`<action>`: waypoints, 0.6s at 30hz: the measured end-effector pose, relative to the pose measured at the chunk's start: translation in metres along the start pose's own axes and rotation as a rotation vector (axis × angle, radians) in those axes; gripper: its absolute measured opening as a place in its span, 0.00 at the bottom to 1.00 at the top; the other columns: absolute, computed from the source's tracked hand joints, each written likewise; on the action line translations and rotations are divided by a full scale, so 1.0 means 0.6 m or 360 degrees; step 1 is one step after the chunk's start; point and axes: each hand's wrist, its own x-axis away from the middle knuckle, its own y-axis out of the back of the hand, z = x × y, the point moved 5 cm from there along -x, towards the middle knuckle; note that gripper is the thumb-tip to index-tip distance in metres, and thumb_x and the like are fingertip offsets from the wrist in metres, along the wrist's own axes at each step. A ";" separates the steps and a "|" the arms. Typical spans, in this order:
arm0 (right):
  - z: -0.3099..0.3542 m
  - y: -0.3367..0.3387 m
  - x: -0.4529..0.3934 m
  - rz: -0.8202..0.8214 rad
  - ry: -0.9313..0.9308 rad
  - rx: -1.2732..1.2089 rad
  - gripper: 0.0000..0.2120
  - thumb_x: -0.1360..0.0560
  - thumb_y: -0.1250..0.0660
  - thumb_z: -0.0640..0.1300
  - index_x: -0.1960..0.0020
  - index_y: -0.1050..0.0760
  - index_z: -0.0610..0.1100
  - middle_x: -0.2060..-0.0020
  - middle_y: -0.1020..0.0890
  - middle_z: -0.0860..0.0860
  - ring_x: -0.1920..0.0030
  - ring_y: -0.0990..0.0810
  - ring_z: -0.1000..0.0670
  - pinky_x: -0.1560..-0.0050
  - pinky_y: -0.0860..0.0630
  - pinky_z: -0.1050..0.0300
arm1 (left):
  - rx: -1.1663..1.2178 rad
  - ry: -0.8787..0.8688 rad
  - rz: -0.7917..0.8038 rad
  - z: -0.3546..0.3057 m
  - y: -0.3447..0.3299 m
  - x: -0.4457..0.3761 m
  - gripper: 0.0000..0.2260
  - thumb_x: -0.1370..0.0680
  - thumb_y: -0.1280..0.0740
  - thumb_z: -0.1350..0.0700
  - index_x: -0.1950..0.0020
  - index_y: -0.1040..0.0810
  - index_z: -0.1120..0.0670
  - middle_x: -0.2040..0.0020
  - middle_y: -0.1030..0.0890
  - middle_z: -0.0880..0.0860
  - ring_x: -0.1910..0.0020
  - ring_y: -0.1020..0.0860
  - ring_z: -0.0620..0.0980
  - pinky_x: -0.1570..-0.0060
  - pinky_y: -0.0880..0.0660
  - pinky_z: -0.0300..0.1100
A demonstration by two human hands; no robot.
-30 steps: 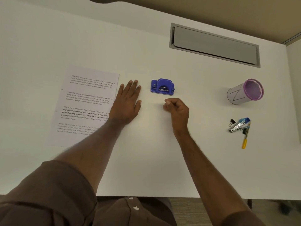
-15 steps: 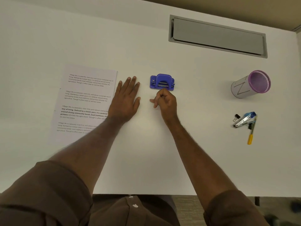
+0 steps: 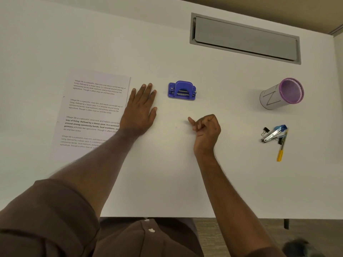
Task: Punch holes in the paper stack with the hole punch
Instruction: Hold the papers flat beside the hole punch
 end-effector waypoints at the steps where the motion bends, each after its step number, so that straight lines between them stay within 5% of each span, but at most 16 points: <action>1: -0.005 -0.001 0.011 -0.0039 -0.0013 -0.0020 0.10 0.28 0.46 0.34 0.67 0.35 0.42 0.70 0.35 0.45 0.71 0.36 0.47 0.43 0.20 0.37 | 0.0001 0.0001 0.0005 0.000 0.000 0.000 0.26 0.17 0.44 0.53 0.20 0.38 0.59 0.18 0.41 0.58 0.18 0.44 0.57 0.20 0.49 0.58; 9: -0.030 -0.073 0.040 -0.0056 0.0007 0.0040 0.18 0.24 0.47 0.24 0.67 0.32 0.41 0.70 0.32 0.44 0.71 0.31 0.49 0.38 0.21 0.42 | -0.0022 0.0002 0.0022 0.002 -0.001 0.000 0.26 0.17 0.45 0.52 0.20 0.39 0.59 0.18 0.42 0.57 0.18 0.45 0.57 0.20 0.50 0.57; 18: 0.003 -0.078 -0.019 0.0307 -0.0096 0.0130 0.09 0.26 0.39 0.35 0.63 0.27 0.41 0.71 0.33 0.46 0.70 0.35 0.48 0.47 0.18 0.39 | 0.0015 0.0003 -0.0011 0.002 0.001 0.000 0.26 0.17 0.42 0.53 0.20 0.39 0.59 0.18 0.42 0.57 0.18 0.45 0.58 0.20 0.50 0.57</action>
